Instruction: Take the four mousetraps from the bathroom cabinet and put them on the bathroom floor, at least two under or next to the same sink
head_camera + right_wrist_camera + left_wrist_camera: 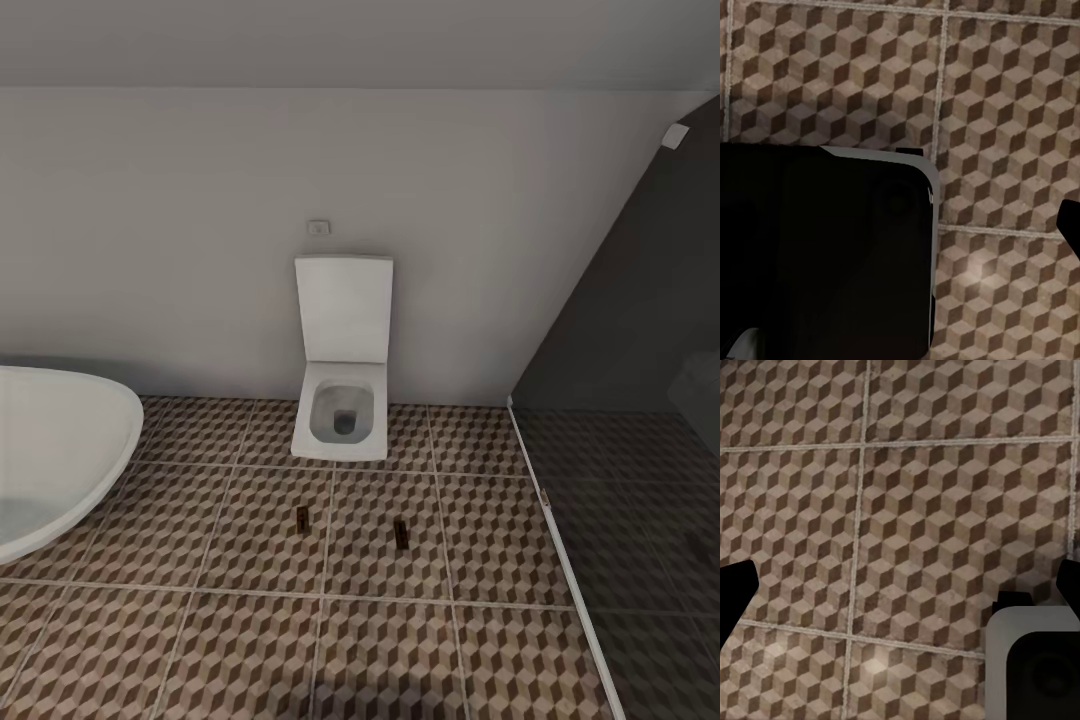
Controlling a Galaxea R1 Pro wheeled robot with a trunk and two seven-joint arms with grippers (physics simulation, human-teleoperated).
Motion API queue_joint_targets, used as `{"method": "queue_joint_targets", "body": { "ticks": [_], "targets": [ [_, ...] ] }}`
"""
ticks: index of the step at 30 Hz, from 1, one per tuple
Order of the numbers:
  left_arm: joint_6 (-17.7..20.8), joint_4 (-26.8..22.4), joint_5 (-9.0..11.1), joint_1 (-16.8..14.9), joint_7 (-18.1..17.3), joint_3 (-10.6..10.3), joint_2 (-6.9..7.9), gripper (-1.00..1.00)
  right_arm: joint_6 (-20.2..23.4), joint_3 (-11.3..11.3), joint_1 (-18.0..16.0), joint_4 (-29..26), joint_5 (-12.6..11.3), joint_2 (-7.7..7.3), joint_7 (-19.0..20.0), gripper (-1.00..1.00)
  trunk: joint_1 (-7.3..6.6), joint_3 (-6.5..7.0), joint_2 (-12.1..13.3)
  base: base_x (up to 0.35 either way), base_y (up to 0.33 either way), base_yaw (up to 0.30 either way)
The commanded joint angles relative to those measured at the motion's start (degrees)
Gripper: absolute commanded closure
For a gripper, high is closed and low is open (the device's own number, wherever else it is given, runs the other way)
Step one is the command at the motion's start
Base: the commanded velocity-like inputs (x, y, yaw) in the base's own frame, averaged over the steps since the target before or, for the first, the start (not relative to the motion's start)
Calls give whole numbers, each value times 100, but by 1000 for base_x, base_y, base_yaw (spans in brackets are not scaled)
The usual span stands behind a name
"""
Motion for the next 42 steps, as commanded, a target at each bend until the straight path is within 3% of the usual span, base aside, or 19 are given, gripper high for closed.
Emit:
{"method": "queue_joint_targets", "body": {
  "ticks": [1, 42],
  "targets": [
    [-25, 18, 15, -7, 25, -49, -3, -100, -19, 17, -3, 6, -22, -2, 22, -100, 3, -8, -9, 0, 0, 0],
    [-25, 18, 15, -7, 25, -49, -3, -100, -19, 15, -3, 7, -22, -2, 22, -100, 3, -8, -9, 0, 0, 0]
  ]
}}
